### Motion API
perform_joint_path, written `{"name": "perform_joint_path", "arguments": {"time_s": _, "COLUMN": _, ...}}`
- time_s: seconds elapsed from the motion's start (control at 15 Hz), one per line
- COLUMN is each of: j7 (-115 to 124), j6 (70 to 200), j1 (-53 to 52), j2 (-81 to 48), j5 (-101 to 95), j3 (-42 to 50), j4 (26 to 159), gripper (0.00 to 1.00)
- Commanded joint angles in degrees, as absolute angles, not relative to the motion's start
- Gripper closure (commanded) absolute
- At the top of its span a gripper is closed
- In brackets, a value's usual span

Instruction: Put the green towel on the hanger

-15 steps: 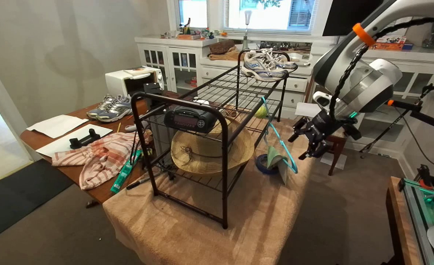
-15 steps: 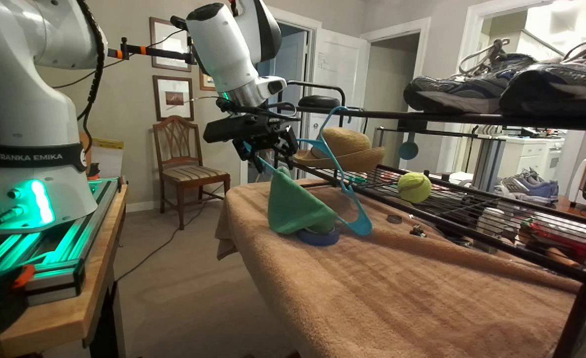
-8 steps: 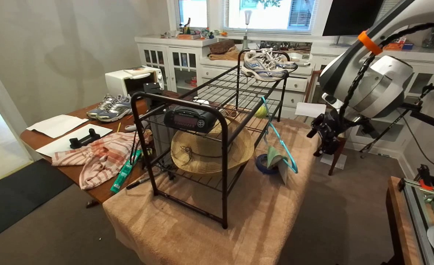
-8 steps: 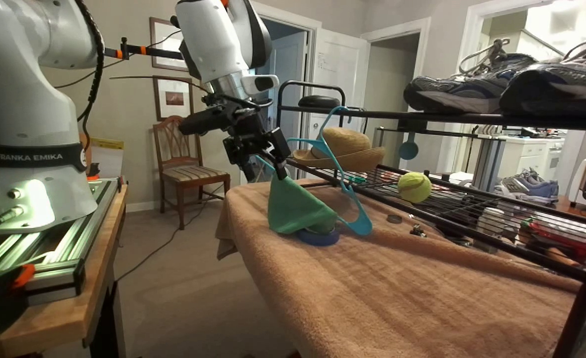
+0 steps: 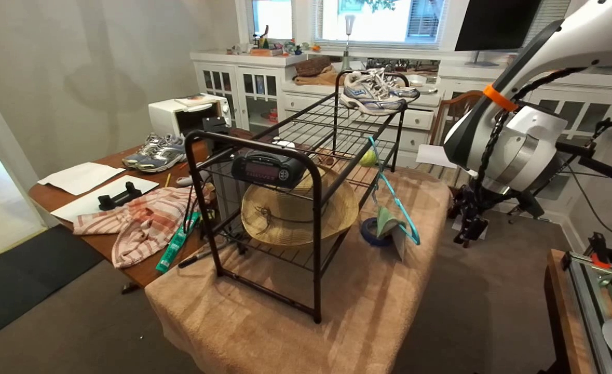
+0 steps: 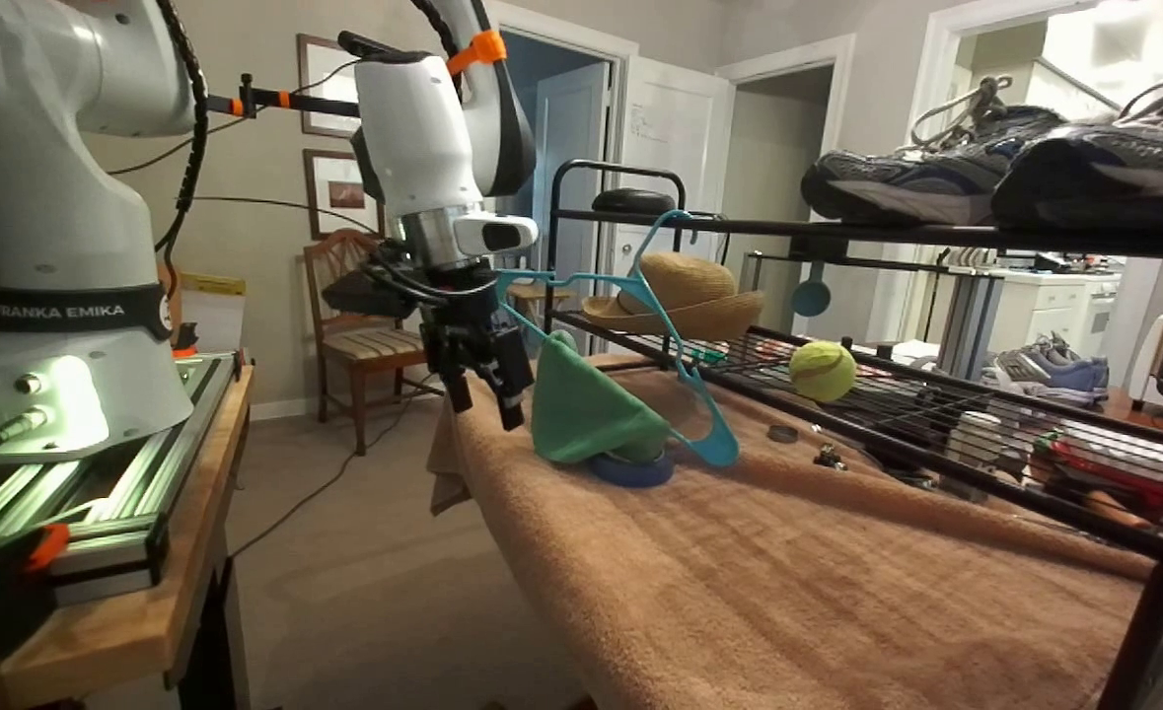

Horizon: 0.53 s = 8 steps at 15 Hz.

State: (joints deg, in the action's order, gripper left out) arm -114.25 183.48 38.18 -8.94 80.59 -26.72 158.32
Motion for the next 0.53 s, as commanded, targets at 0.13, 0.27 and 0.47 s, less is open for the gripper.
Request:
{"name": "perform_joint_path", "arguments": {"time_s": 0.13, "j7": -113.6, "j6": 184.7, "j1": 34.9, "j2": -12.2, "j5": 80.9, "j3": -21.8, "j4": 158.3, "gripper": 0.00}}
{"name": "perform_joint_path", "arguments": {"time_s": 0.27, "j7": -114.1, "j6": 183.5, "j1": 36.4, "j2": -11.4, "j5": 80.8, "j3": -22.9, "j4": 158.3, "gripper": 0.00}}
{"name": "perform_joint_path", "arguments": {"time_s": 0.47, "j7": -114.1, "j6": 183.5, "j1": 36.1, "j2": -11.7, "j5": 80.8, "j3": -22.4, "j4": 158.2, "gripper": 0.00}}
